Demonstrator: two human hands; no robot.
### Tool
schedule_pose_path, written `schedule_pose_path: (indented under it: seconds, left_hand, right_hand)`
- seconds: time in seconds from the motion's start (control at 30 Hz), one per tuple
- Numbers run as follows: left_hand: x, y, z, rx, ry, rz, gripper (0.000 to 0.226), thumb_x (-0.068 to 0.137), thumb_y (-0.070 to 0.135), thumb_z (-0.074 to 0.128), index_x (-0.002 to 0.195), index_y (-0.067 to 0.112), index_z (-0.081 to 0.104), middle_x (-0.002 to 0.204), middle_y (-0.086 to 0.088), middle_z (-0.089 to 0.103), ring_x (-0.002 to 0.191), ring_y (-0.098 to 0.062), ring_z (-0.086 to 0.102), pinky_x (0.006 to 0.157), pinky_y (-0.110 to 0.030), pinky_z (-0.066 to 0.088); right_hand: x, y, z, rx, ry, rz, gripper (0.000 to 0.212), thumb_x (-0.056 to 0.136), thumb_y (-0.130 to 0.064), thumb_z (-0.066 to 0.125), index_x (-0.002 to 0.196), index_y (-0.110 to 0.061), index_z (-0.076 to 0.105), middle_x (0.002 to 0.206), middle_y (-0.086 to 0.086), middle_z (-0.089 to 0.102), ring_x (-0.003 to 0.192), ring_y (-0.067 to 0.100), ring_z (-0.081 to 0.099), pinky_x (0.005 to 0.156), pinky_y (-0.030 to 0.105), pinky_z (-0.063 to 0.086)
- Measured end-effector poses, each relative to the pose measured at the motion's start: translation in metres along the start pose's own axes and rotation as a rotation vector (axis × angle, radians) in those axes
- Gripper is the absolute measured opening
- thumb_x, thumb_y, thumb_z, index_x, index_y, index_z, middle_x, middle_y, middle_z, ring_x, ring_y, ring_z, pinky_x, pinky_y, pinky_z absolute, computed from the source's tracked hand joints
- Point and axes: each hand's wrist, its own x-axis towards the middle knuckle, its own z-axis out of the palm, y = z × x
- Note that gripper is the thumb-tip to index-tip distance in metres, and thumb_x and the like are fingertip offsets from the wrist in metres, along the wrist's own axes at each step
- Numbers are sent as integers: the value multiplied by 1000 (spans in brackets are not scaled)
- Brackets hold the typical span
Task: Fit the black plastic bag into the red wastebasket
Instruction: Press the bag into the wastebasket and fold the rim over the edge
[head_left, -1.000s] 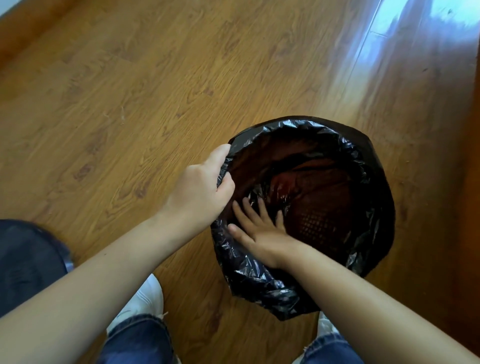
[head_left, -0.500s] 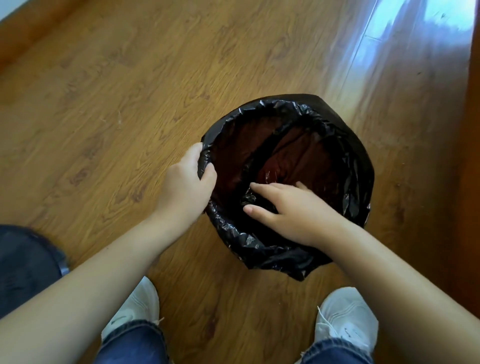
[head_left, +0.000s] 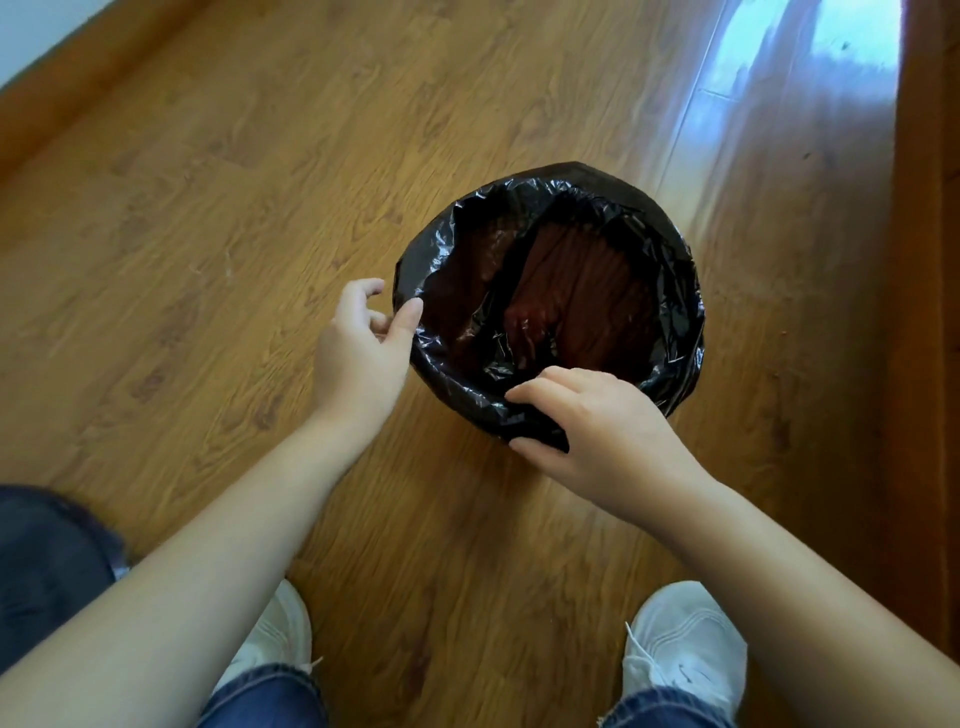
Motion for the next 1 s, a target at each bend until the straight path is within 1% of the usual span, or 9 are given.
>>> schedule_pose_path:
  seconds: [0.1, 0.17, 0.23, 0.3, 0.37, 0.57, 0.67, 0.87, 1.0]
  left_hand:
    - [-15, 5, -13, 242, 18, 330, 43, 82, 36, 61, 113, 8, 53, 100, -8, 56, 94, -22, 53, 79, -27, 39]
    - [-24, 11, -20, 323, -106, 562, 41, 81, 39, 58, 107, 7, 57, 104, -13, 59, 100, -25, 51, 87, -30, 36]
    - [-32, 14, -19, 328, -289, 659, 38, 80, 37, 58, 104, 7, 60, 105, -11, 63, 107, -24, 53, 95, -32, 35]
    - [-41, 14, -12, 300, -430, 649, 35, 78, 30, 62, 103, 6, 62, 106, -10, 66, 113, -23, 53, 101, -42, 36]
    - [-46, 12, -4, 306, -477, 657, 29, 77, 21, 65, 101, 4, 63, 103, -12, 67, 111, -24, 56, 102, -49, 35]
    - [-42, 9, 5, 338, -458, 746, 15, 79, 15, 64, 90, 5, 65, 86, -10, 66, 84, -27, 60, 88, -49, 43]
    - [-36, 3, -1, 409, -450, 792, 17, 83, 17, 55, 90, 5, 64, 86, -9, 66, 85, -28, 61, 91, -48, 38]
    - [-27, -4, -18, 445, -451, 679, 21, 79, 17, 68, 98, 10, 63, 100, -7, 64, 107, -26, 55, 103, -45, 22]
    - [-37, 9, -4, 390, -475, 717, 32, 76, 28, 63, 101, 9, 62, 103, -8, 64, 104, -22, 54, 101, -41, 31]
  right_hand:
    - [0, 4, -2, 56, 11, 55, 26, 79, -29, 65, 100, -13, 63, 88, 3, 64, 83, 22, 59, 73, 37, 48]
    - [1, 5, -2, 106, 10, 68, 24, 78, -30, 66, 95, -12, 65, 84, 3, 64, 80, 21, 59, 71, 38, 47]
    - [3, 6, 1, 97, 2, 51, 24, 80, -33, 63, 93, -12, 65, 84, 2, 66, 80, 21, 60, 76, 37, 46]
    - [3, 9, 4, 49, -1, 43, 27, 84, -36, 57, 96, -13, 64, 89, 1, 68, 87, 21, 61, 93, 40, 39]
    - [0, 12, 6, 17, 40, 38, 31, 84, -36, 56, 102, -12, 63, 95, 3, 69, 93, 23, 61, 104, 47, 27]
    - [-16, 26, 4, -1, 118, 19, 34, 75, -35, 68, 99, -11, 64, 91, 3, 66, 92, 23, 60, 105, 52, 26]
    - [-18, 32, 5, -23, 127, 24, 26, 75, -30, 69, 92, -11, 66, 84, 4, 66, 84, 24, 61, 103, 50, 30]
    - [-13, 31, 12, -32, 178, 53, 20, 68, -15, 76, 86, -9, 67, 80, 5, 65, 81, 26, 61, 104, 46, 21]
    - [-6, 23, 18, -2, 239, 90, 14, 72, -19, 74, 80, -10, 67, 78, 4, 65, 78, 25, 60, 102, 43, 26]
